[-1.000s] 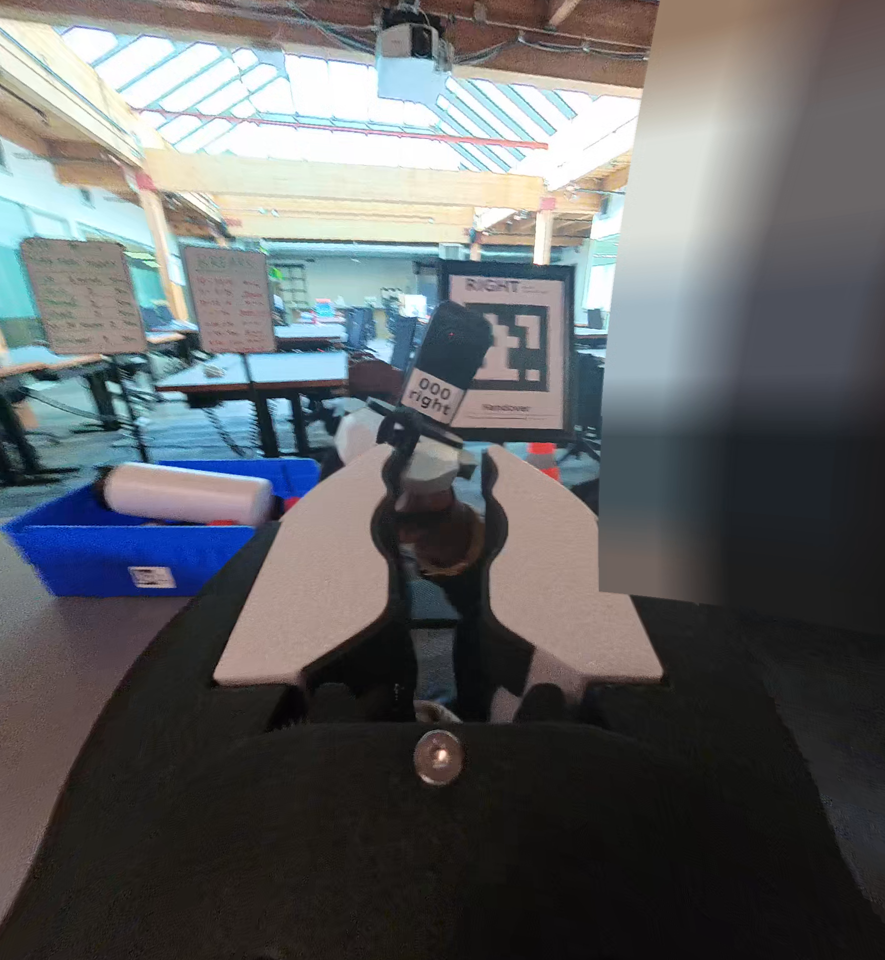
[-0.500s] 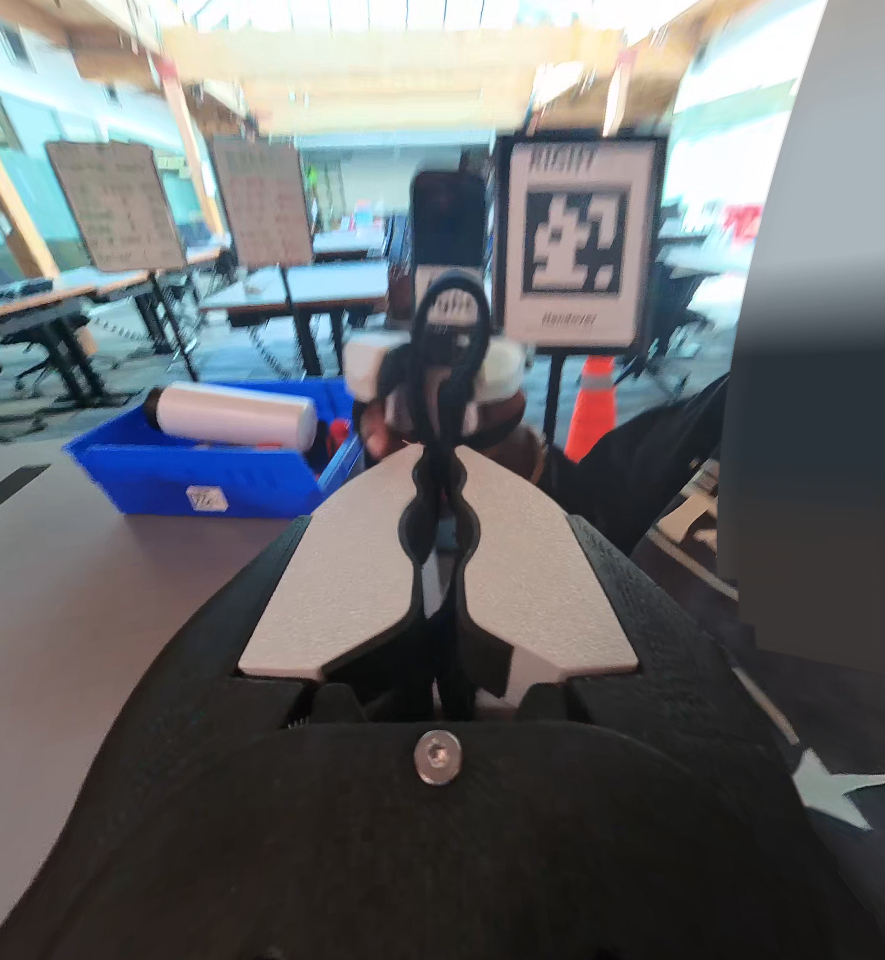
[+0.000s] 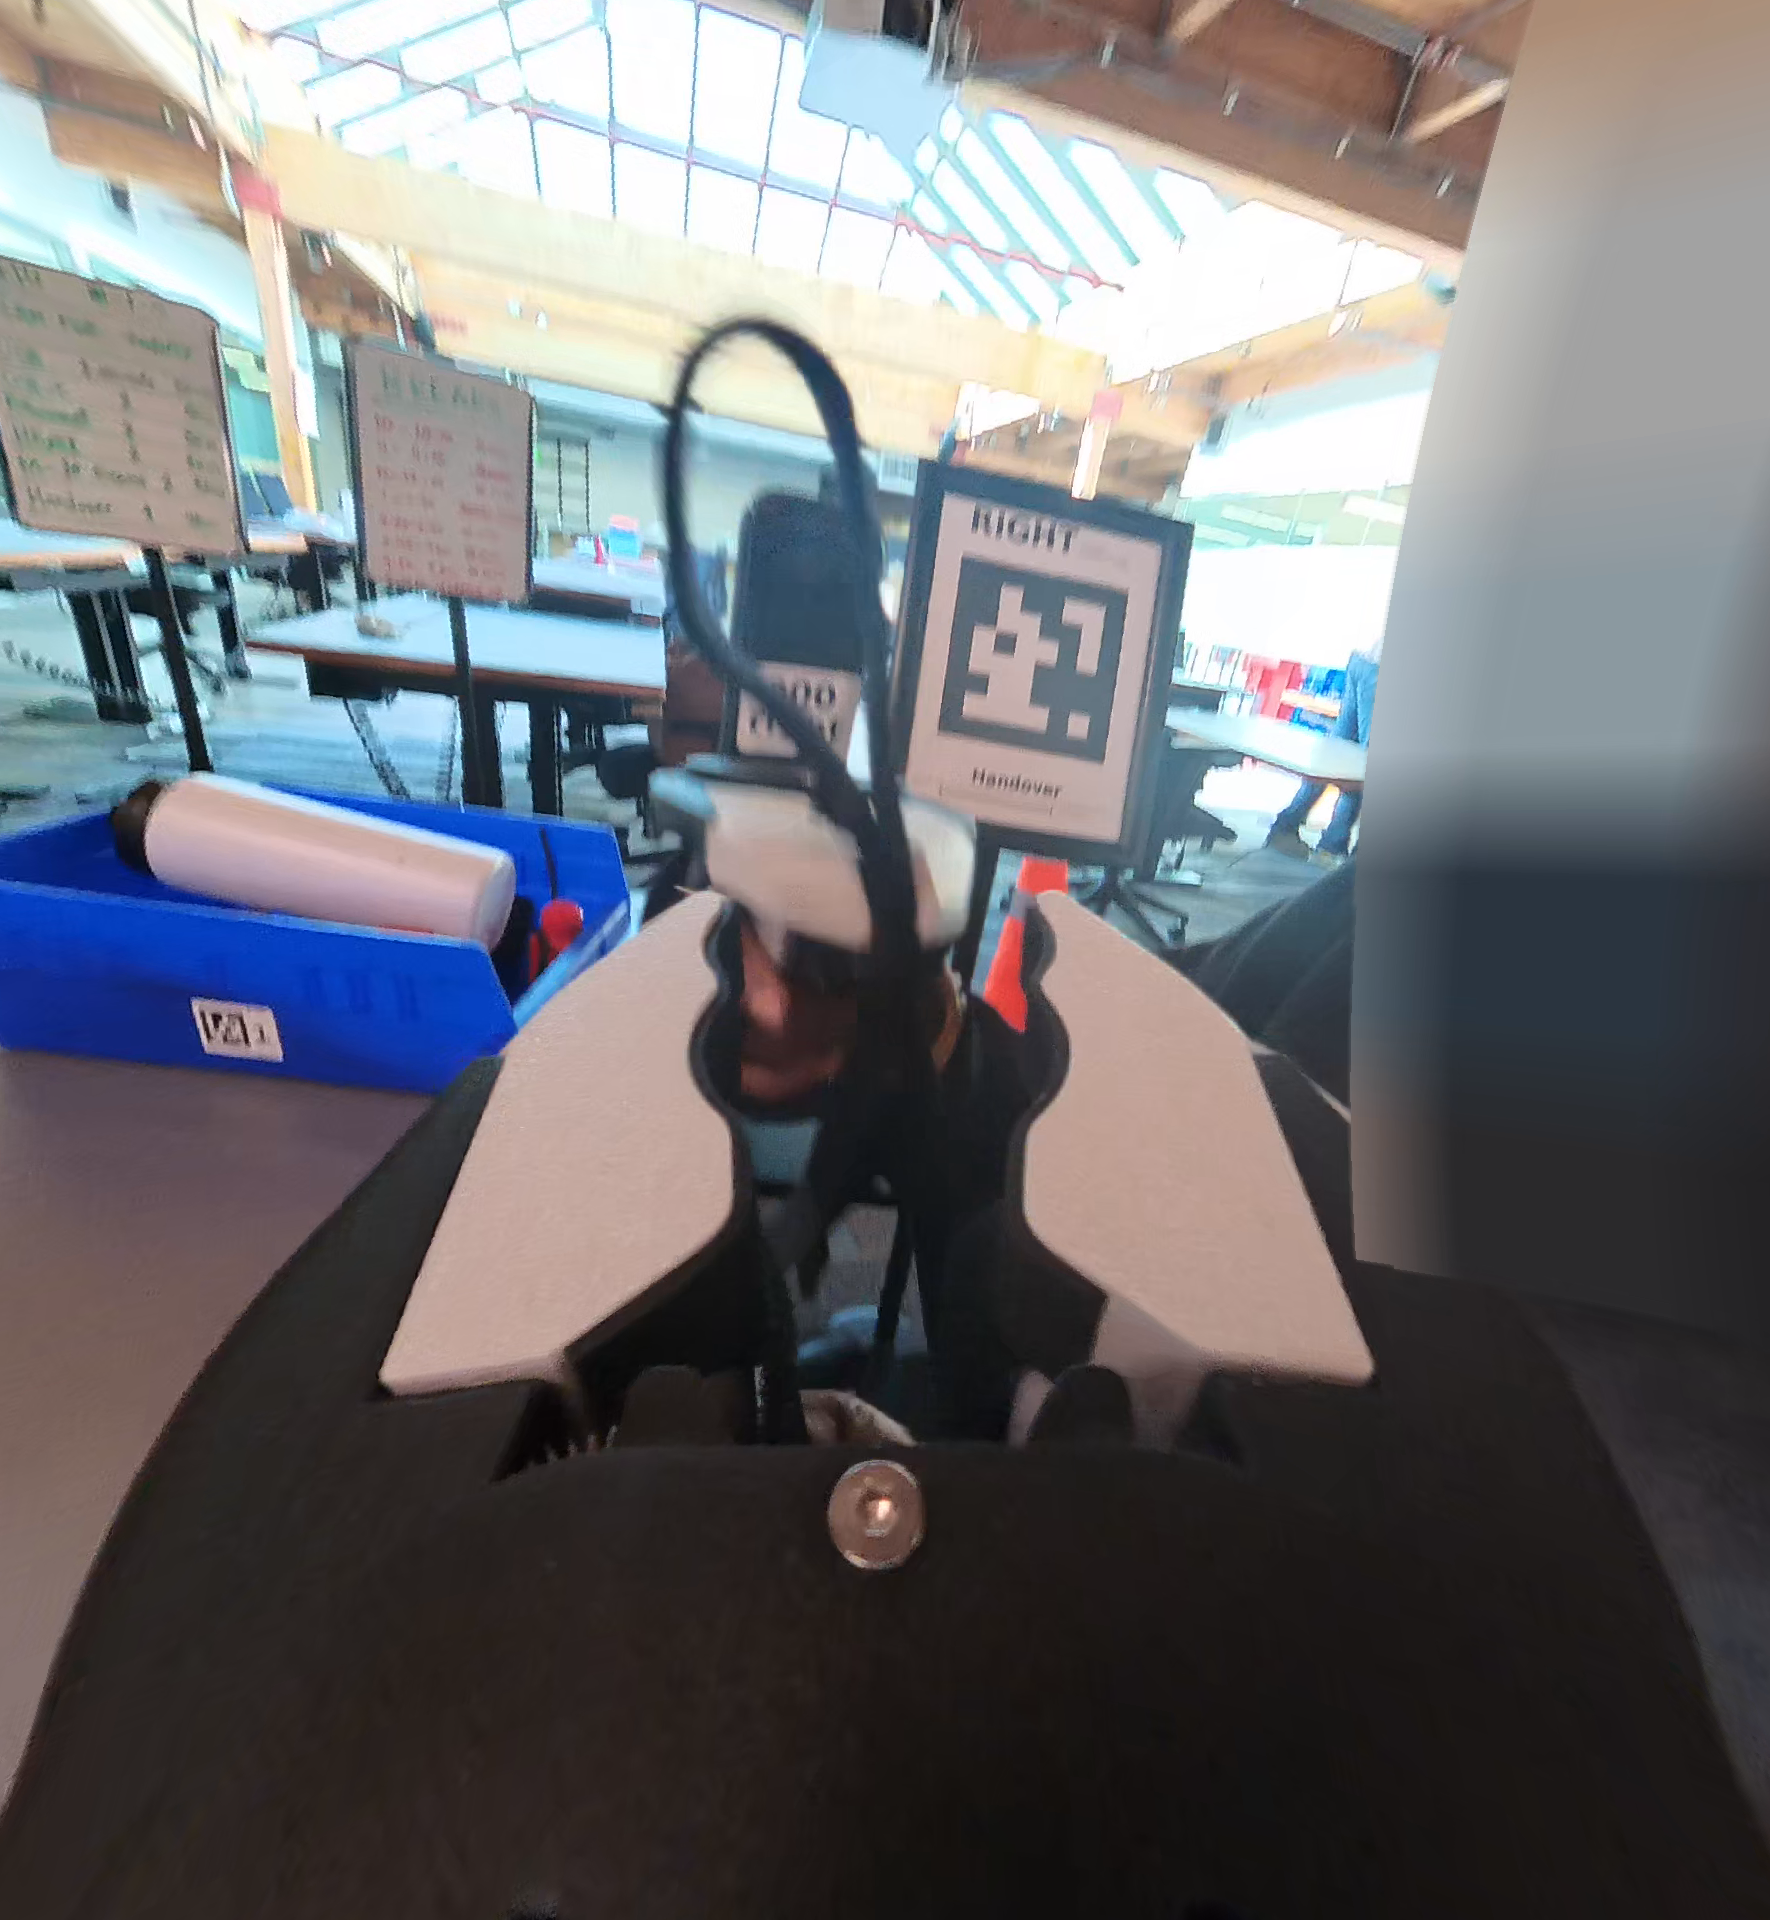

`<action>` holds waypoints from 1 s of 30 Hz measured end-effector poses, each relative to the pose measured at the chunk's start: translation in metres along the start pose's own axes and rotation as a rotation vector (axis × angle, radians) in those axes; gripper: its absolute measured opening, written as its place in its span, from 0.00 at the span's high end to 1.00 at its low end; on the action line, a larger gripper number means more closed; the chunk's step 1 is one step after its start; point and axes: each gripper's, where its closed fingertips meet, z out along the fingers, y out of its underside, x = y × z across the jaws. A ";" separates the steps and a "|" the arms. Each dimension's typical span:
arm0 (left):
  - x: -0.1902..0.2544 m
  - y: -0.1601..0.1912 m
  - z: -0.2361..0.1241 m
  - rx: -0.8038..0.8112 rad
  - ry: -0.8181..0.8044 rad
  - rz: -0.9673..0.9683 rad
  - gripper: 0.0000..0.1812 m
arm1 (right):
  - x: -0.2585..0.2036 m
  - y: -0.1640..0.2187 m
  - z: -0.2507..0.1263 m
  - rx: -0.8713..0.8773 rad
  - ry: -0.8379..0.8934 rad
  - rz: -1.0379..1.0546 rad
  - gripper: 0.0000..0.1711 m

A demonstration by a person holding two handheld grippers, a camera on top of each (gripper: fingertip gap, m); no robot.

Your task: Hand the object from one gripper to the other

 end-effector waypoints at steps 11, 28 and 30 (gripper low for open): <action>-0.007 0.019 0.015 -0.110 -0.062 0.083 0.96 | 0.015 -0.017 -0.009 0.107 0.132 0.002 0.84; -0.013 0.011 0.007 -0.050 -0.066 -0.025 0.81 | 0.019 -0.008 -0.010 0.049 0.097 0.089 0.97; -0.012 0.017 0.013 -0.076 -0.054 -0.035 0.81 | 0.022 -0.010 -0.013 0.066 0.120 0.088 0.97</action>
